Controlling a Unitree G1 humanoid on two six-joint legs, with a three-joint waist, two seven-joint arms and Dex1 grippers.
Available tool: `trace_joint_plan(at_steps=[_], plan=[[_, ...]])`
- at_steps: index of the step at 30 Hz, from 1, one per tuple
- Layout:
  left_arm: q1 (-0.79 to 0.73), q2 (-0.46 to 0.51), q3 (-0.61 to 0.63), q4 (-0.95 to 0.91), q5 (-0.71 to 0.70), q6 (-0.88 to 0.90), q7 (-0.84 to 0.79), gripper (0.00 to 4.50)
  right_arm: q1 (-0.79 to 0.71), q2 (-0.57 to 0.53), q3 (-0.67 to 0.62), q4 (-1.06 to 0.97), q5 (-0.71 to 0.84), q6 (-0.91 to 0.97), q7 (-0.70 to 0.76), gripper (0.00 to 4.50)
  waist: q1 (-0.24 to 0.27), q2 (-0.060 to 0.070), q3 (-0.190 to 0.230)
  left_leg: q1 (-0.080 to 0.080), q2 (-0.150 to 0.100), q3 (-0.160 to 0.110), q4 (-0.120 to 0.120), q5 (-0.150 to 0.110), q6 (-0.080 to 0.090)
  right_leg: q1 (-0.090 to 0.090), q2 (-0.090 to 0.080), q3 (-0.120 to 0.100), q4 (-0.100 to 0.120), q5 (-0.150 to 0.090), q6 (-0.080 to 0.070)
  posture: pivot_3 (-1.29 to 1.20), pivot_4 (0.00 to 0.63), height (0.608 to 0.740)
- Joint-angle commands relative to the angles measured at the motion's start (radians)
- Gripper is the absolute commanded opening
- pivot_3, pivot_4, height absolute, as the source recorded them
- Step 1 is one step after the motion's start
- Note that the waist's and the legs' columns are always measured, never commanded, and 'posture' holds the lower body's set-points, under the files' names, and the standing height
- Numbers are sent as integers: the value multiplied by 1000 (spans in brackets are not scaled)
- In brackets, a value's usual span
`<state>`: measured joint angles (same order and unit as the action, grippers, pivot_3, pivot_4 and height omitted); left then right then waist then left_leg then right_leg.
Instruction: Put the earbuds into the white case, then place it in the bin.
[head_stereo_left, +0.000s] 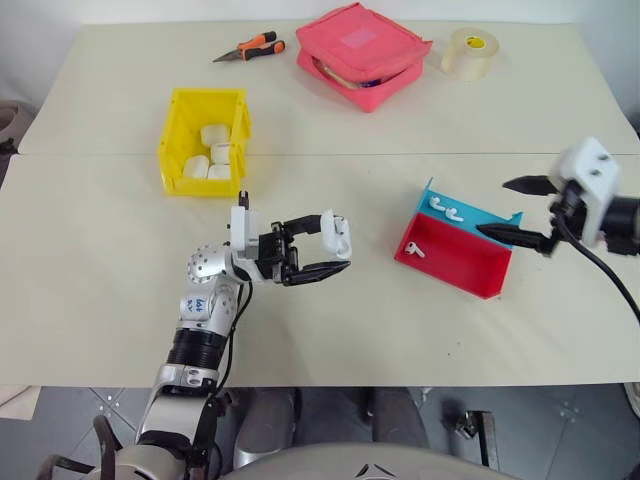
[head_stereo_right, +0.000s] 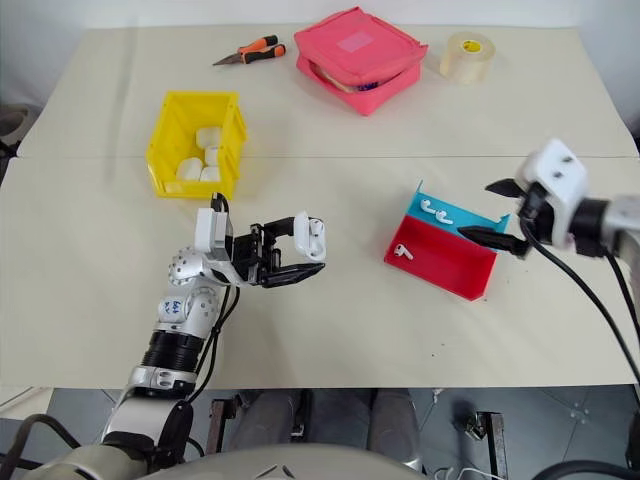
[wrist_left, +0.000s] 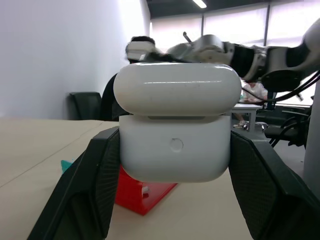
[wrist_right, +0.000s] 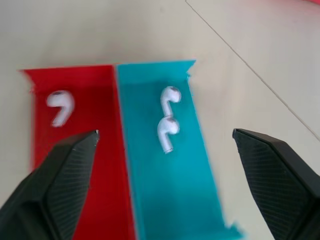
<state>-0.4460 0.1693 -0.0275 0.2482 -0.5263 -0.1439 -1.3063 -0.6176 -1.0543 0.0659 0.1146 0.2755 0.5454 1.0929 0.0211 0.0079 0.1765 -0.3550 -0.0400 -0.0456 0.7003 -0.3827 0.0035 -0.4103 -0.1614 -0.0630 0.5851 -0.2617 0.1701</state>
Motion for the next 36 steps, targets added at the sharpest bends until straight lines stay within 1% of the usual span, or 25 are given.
trace_joint_plan(at_steps=[1,4,8,13,17,20,25,36], plan=[[0,-12,-6,-33,-2,-12,12,2801,-125,29,106,120,-112,-24,49,4487,1,0,0,0,0,0,0,0,0,0,0,0,0,0,0,0,150,740],[7,-18,-13,-43,-1,-13,17,2801,-228,77,207,265,-231,-138,77,4487,0,0,0,-1,0,-1,-1,0,0,-1,0,-1,-1,0,0,0,150,740],[18,-25,-19,-57,-2,-14,26,2801,-323,157,280,446,-332,-281,96,4487,-6,0,0,-1,0,0,-1,0,0,-1,0,-1,-1,0,0,0,150,740],[30,-30,-19,-72,1,-20,40,2801,-386,228,310,577,-390,-368,147,4487,-19,0,0,-1,0,0,0,0,0,-1,0,-1,0,0,0,0,150,740],[40,-32,-21,-84,2,-19,49,2801,-408,255,320,636,-420,-404,184,4487,-26,0,0,-1,0,0,0,0,0,-1,0,-1,0,0,0,0,150,740],[44,-32,-22,-87,1,-21,52,2801,-417,267,325,664,-439,-415,216,3889,-26,0,0,-1,0,-1,0,0,-1,-1,0,-1,0,0,0,0,150,740],[41,-32,-22,-84,1,-26,55,2801,-425,290,312,689,-451,-418,227,2265,-26,0,0,-1,0,-1,1,0,-1,-1,0,-1,0,0,0,0,150,740],[32,-27,-22,-82,1,-25,54,2801,-422,299,316,703,-490,-392,249,2265,-25,0,0,0,0,-1,1,0,-1,-1,0,-1,1,0,0,0,150,740]])
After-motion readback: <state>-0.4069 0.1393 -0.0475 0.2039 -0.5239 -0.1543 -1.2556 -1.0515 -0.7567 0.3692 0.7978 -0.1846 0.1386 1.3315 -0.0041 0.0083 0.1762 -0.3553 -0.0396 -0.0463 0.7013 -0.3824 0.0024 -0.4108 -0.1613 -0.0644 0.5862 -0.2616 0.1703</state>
